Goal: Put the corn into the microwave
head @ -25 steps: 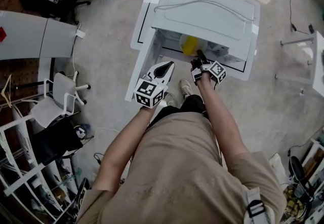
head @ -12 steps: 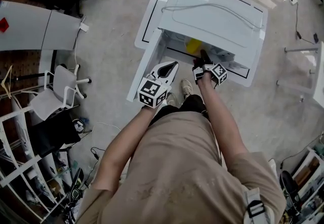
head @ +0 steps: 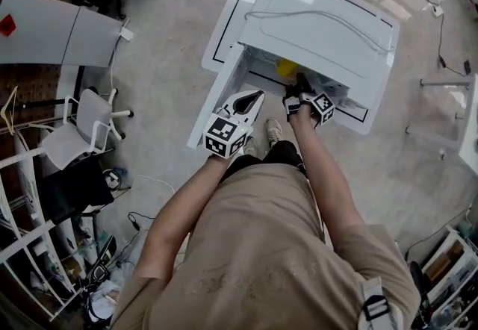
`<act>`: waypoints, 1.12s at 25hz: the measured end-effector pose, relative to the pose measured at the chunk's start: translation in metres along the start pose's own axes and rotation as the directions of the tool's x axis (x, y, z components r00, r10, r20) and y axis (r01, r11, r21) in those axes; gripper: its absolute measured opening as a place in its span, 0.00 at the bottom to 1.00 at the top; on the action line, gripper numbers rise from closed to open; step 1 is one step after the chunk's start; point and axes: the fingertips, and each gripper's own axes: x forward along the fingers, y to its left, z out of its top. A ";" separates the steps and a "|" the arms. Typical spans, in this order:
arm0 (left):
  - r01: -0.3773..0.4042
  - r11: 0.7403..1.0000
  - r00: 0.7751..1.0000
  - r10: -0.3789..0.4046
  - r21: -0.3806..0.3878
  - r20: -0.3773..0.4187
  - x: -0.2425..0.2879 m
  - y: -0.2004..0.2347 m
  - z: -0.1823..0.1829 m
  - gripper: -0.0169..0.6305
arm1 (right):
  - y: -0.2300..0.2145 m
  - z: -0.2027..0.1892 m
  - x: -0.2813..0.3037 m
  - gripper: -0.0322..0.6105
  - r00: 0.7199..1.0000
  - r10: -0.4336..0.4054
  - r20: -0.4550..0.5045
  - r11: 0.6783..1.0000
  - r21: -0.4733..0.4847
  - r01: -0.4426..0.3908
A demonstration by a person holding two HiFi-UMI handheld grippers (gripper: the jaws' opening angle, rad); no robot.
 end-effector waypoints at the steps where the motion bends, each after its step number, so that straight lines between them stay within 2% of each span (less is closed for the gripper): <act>1: 0.000 1.000 1.000 0.000 0.001 0.002 0.000 0.000 0.001 0.04 | 0.000 0.000 0.001 0.08 1.000 -0.007 0.002 1.000 0.006 0.007; 8: 0.003 1.000 1.000 -0.003 0.001 0.001 0.003 0.001 0.004 0.04 | 0.005 -0.007 0.014 0.09 0.997 -0.022 -0.071 0.999 0.025 0.024; 10: 0.005 1.000 1.000 -0.005 0.001 0.001 0.003 0.000 0.005 0.04 | 0.010 -0.008 0.014 0.17 0.996 0.006 -0.088 0.999 0.041 -0.002; 14: 0.010 1.000 1.000 -0.010 -0.001 0.004 0.004 0.000 0.007 0.04 | 0.015 -0.011 0.013 0.25 0.993 0.041 -0.115 0.999 0.039 -0.037; 18: 0.011 1.000 1.000 -0.011 -0.002 0.006 0.006 -0.001 0.007 0.04 | 0.018 -0.021 0.009 0.34 0.984 0.056 -0.168 0.998 -0.026 -0.061; 23: 0.013 1.000 1.000 -0.013 -0.007 0.008 0.009 -0.003 0.008 0.04 | 0.020 -0.030 0.001 0.36 0.976 0.039 -0.214 0.992 -0.111 -0.064; 26: 0.014 1.000 1.000 -0.014 -0.011 0.012 0.010 -0.002 0.011 0.04 | 0.018 -0.035 -0.006 0.36 0.970 -0.009 -0.242 0.976 -0.213 -0.044; 28: 0.014 1.000 1.000 -0.014 -0.012 0.013 0.011 -0.002 0.013 0.04 | 0.014 -0.037 -0.014 0.36 0.966 -0.058 -0.252 0.948 -0.318 -0.026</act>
